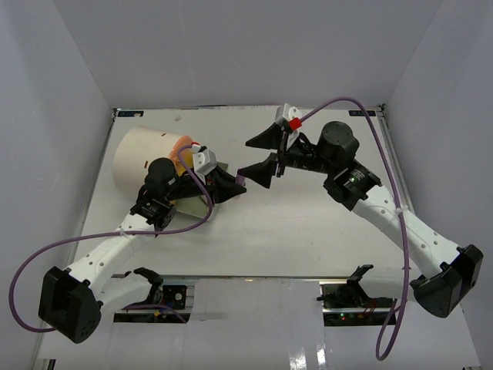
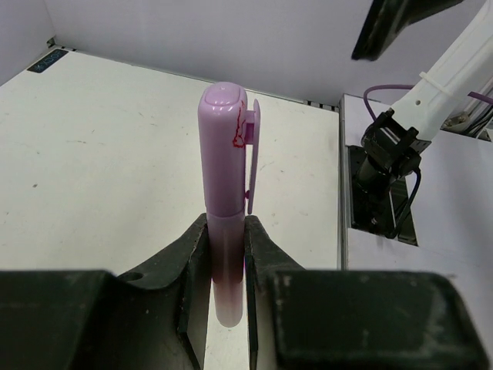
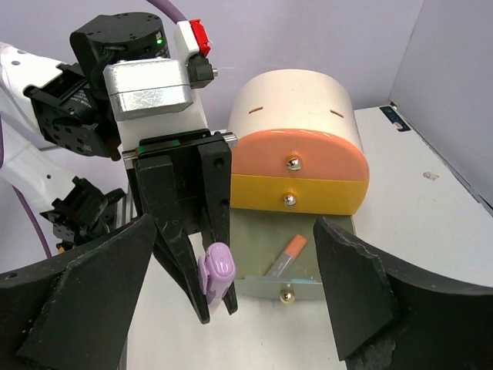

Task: Sort the stationery into containers
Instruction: Close the pen cap on the pen.

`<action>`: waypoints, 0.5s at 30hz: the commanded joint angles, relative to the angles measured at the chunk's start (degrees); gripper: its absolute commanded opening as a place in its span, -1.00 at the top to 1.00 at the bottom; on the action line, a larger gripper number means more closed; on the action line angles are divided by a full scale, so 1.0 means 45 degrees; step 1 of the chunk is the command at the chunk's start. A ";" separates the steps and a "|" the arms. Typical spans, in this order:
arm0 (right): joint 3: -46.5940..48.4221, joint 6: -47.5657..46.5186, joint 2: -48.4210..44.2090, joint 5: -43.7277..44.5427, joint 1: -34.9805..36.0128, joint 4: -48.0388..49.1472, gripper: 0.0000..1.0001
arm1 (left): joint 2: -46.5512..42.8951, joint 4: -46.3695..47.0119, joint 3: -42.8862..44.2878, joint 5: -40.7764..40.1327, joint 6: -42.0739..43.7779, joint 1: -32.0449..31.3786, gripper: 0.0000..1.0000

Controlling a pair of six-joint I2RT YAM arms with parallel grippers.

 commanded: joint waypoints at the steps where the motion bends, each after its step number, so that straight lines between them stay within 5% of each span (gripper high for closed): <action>1: 0.0742 0.0132 0.0439 -0.0652 -0.0037 0.0264 -0.76 | -0.0069 -0.0171 0.0442 0.0305 0.0043 0.0007 1.00; 15: 0.0255 0.1167 0.1338 -0.1415 -0.0037 0.1788 -0.29 | 0.0107 0.0356 0.0306 0.0676 -0.0445 0.0007 1.00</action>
